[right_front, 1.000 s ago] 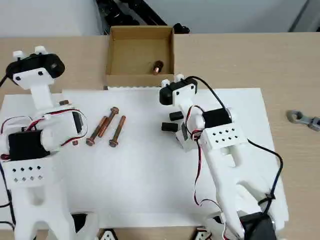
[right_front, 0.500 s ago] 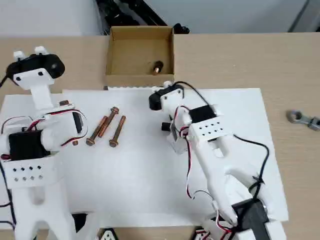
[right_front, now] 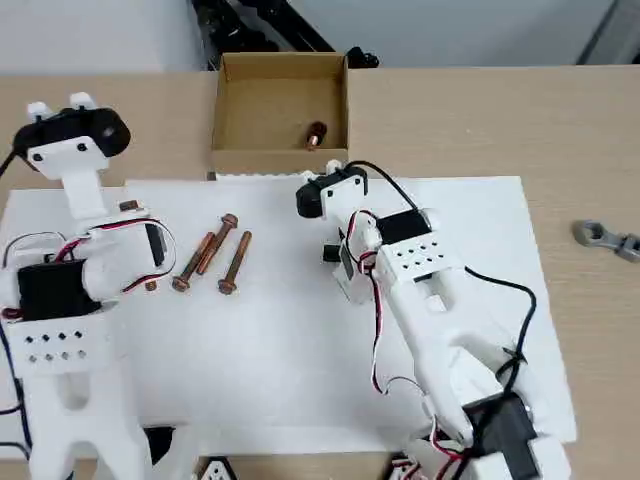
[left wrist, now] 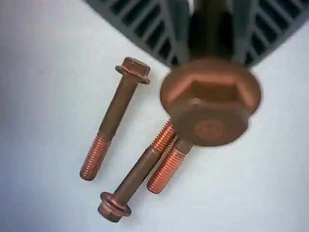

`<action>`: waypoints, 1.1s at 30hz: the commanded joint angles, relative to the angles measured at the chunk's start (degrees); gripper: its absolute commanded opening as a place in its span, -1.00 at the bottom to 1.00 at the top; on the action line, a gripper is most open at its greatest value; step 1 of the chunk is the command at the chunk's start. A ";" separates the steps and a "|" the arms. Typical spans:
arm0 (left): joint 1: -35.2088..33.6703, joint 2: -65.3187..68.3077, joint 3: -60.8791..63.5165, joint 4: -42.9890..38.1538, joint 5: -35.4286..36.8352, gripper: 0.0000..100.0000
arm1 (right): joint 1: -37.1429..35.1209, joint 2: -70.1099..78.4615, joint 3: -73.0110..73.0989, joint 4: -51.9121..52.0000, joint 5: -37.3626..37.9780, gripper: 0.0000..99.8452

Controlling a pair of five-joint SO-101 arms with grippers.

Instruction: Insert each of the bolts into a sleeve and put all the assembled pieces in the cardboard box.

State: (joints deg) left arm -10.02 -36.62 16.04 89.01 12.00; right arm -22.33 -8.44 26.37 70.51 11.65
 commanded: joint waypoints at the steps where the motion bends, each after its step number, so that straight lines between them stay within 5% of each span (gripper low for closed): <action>1: -0.09 -1.93 -0.31 -0.88 0.00 -0.99 | -0.04 2.07 0.26 -2.86 -0.62 -0.69; 15: -0.09 -2.02 -0.31 -0.35 -0.09 -0.99 | 0.04 9.19 0.53 -6.11 -0.70 -0.70; 20: -0.09 -2.02 -0.31 -0.35 -0.09 -0.99 | 0.04 8.92 0.53 -6.64 -0.79 -1.00; 33: -0.09 -2.02 -0.31 -0.35 -0.09 -0.99 | 0.04 7.78 0.35 -6.37 -2.46 -0.99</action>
State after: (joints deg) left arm -10.02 -36.62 16.04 89.01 12.00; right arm -21.98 0.79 26.90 64.26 10.51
